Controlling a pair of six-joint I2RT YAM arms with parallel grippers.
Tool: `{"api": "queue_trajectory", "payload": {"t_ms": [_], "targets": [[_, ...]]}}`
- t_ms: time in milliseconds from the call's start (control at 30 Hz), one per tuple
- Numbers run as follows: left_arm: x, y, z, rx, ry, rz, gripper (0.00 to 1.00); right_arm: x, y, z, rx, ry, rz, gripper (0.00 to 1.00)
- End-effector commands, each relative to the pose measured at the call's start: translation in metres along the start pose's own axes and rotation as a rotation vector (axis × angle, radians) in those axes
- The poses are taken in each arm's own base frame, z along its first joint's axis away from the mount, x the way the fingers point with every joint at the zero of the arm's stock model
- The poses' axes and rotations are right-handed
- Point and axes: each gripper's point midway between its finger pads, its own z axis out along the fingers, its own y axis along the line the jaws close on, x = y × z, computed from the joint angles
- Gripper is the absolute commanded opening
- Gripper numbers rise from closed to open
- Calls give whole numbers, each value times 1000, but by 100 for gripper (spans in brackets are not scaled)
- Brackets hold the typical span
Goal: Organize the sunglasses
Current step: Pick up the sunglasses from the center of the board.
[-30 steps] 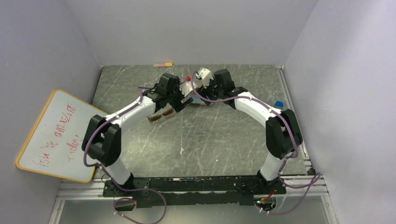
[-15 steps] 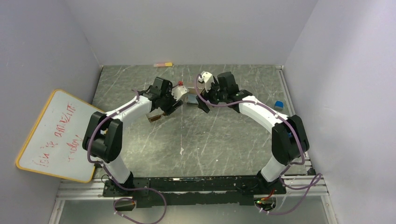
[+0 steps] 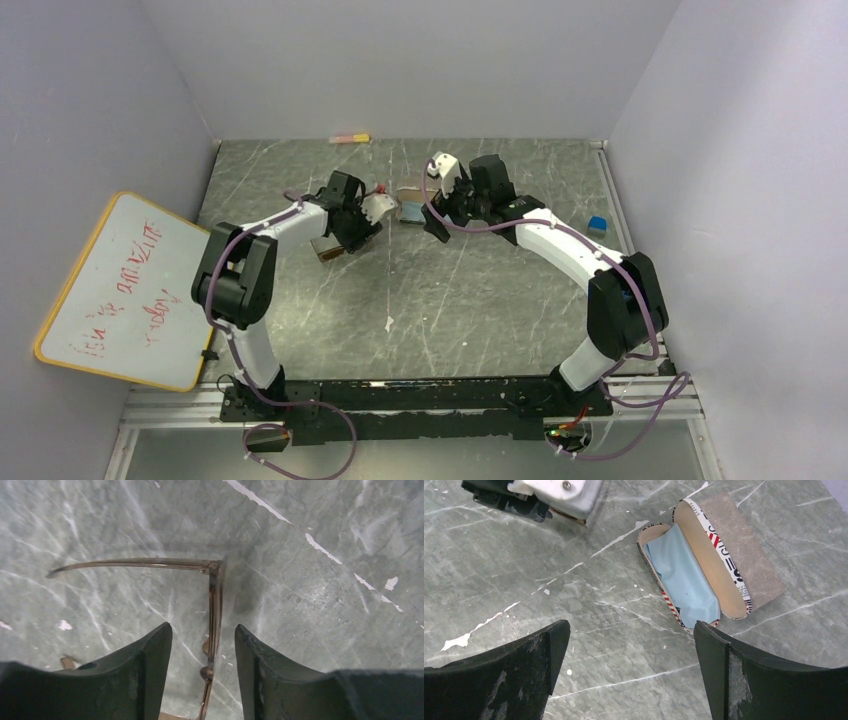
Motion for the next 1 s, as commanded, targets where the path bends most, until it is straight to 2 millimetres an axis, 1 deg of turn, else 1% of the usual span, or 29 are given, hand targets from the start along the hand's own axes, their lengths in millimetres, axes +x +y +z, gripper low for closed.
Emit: {"api": "queue_trajectory", "payload": {"t_ms": [0, 67, 133, 200, 433, 500, 600, 633, 700, 767, 867, 967], "targets": [[-2, 7, 4, 11, -3, 6, 50, -18, 0, -6, -1, -64, -20, 100], [-1, 9, 4, 12, -5, 1, 45, -19, 0, -6, 0, -66, -23, 100], [-1, 9, 3, 12, -8, -4, 38, -18, 1, -6, -3, -65, -22, 100], [-1, 9, 1, 15, -14, -5, 33, -18, 1, -4, -7, -63, -19, 100], [1, 5, -7, 26, -17, 0, 31, -16, 0, -3, -4, -60, -14, 100], [2, 4, -8, 30, -15, 2, 25, -17, 1, -3, -9, -62, -15, 100], [3, 2, -8, 41, -18, 4, 8, -15, 3, -2, -19, -61, -16, 100], [1, 2, -9, 44, -21, 7, 6, -15, 3, -2, -22, -61, -18, 100], [-1, -1, -12, 58, -36, 20, 5, -13, 6, 0, -40, -57, -22, 100], [-8, -5, -17, 79, -66, 33, 5, -11, 9, 2, -61, -54, -22, 100], [-21, -20, -29, 160, -136, 84, 5, -9, 10, 6, -72, -49, -19, 100], [-35, -47, -46, 265, -211, 161, 5, -7, 4, 10, -49, -39, -18, 100]]}}
